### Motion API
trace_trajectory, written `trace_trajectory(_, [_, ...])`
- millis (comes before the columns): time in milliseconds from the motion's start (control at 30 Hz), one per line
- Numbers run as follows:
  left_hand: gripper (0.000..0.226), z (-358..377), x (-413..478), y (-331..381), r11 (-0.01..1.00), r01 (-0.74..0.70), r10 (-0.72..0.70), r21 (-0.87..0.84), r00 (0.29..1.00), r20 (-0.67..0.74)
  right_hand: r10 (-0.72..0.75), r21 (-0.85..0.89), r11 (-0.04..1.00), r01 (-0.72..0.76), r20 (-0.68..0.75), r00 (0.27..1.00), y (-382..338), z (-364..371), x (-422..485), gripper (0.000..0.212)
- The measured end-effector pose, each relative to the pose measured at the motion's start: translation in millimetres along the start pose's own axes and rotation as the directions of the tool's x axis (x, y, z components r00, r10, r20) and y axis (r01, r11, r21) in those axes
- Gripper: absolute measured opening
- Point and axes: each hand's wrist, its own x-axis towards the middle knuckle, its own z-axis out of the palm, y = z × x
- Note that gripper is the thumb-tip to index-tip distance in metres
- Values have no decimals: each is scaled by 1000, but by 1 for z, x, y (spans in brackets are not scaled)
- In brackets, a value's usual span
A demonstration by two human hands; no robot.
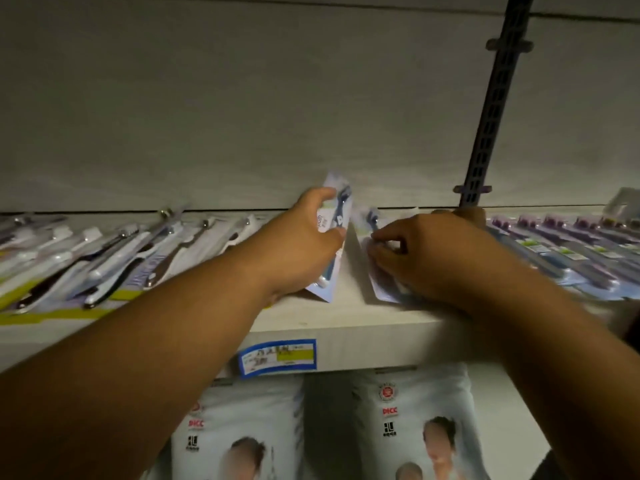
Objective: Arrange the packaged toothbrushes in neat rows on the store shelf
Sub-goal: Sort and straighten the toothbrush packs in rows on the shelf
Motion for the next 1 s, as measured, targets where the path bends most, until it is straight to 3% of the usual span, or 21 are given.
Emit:
trace_trajectory(100, [41,4,-3,1,1000,-10,9,24,1000,17,25,-159,987,-26,-7,1000,0,4,2,40])
trace_trajectory(233, [19,3,-11,12,998,40,-42,55,998,38,87,-134,988,-75,87,992,2,-3,2,41])
trace_trajectory(300, [19,1,-13,16,982,15,-35,190,995,98,93,-87,993,-83,119,989,5,-6,1,44])
trace_trajectory(400, [33,0,-16,20,852,-125,-22,509,962,273,56,-24,998,-53,175,983,12,-11,-1,49])
trace_trajectory(467, [35,0,-20,24,788,-170,-86,592,921,379,44,-15,999,-42,189,981,20,-13,-3,48])
trace_trajectory(567, [46,0,-21,28,815,-136,-176,563,868,465,4,43,999,-15,230,973,30,-10,-10,51])
trace_trajectory(667, [67,3,-20,32,815,-141,-172,562,867,467,-58,108,994,35,215,975,33,-6,-13,52])
trace_trajectory(767, [57,7,-16,40,807,-189,-149,559,851,503,-54,186,982,23,161,985,35,-3,-11,48])
trace_trajectory(1000, [53,16,-7,45,873,-94,-157,479,876,457,20,288,955,-72,179,984,43,-2,-10,36])
